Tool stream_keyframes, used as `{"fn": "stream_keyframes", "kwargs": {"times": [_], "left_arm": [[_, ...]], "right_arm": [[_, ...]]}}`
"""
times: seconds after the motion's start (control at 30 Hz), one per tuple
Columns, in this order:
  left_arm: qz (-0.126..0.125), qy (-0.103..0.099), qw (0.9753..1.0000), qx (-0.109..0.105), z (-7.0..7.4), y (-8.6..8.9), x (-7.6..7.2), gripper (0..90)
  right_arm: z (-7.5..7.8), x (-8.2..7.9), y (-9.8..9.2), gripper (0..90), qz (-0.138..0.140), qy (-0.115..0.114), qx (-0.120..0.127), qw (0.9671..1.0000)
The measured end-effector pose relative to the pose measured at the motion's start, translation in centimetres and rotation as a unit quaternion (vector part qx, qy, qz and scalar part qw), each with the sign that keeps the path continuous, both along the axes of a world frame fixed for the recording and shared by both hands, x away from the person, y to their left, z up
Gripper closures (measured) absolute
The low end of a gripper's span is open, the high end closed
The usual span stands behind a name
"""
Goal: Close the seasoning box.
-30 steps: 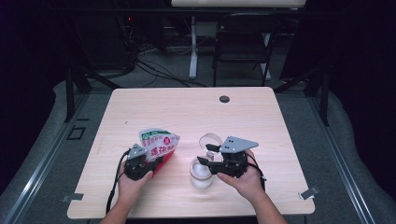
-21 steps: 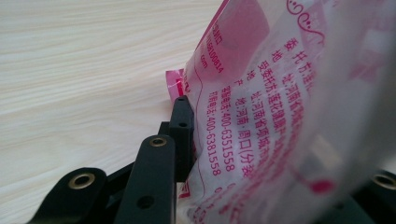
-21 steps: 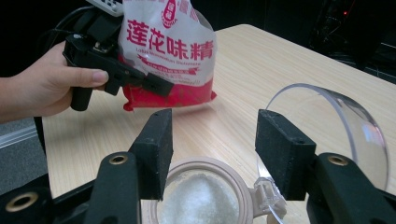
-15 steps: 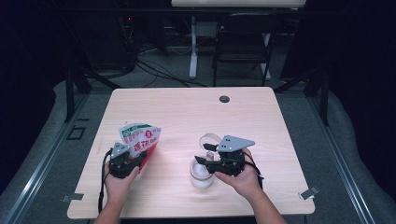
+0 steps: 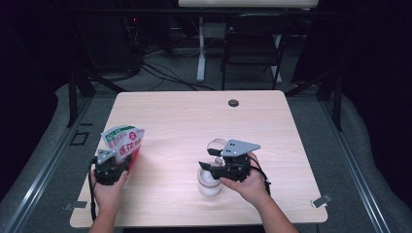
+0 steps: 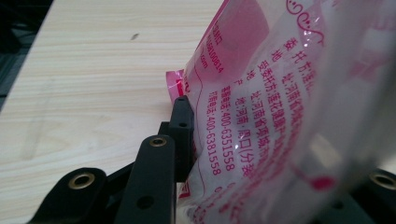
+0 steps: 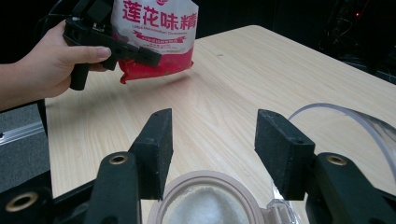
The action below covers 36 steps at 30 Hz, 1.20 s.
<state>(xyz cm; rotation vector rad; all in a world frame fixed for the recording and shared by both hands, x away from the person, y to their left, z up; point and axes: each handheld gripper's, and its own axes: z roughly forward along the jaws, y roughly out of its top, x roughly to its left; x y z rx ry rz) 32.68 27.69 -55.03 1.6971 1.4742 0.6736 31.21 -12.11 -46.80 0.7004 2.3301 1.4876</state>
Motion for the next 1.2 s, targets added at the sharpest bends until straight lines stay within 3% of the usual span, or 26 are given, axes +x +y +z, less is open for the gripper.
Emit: {"fn": "stream_keyframes", "kwargs": {"times": [0.2,0.33,0.57,0.83,0.97,1.2], "left_arm": [[0.025,0.016,0.9995,0.008,-0.2,1.0,0.2,71.8],[0.041,0.016,0.999,0.009,-0.5,1.4,0.3,71.8],[0.047,0.038,0.9981,0.007,-0.9,1.7,0.5,71.7],[0.057,0.042,0.9975,-0.003,-0.8,1.9,0.5,70.9],[0.059,0.035,0.9975,-0.019,-0.8,2.1,0.4,64.9],[0.065,-0.006,0.9976,-0.023,0.0,1.8,-0.4,43.8]], "right_arm": [[0.1,0.0,0.0,46.6,0.001,-0.001,0.003,1.0],[0.1,0.0,0.0,46.6,0.0,-0.001,0.002,1.0],[0.1,0.0,0.0,46.6,-0.001,-0.001,0.001,1.0],[0.1,0.0,0.1,46.4,0.0,-0.002,-0.002,1.0],[0.1,0.0,0.1,46.2,0.0,-0.002,-0.002,1.0],[0.1,0.1,0.1,46.2,-0.001,-0.001,-0.003,1.0]]}}
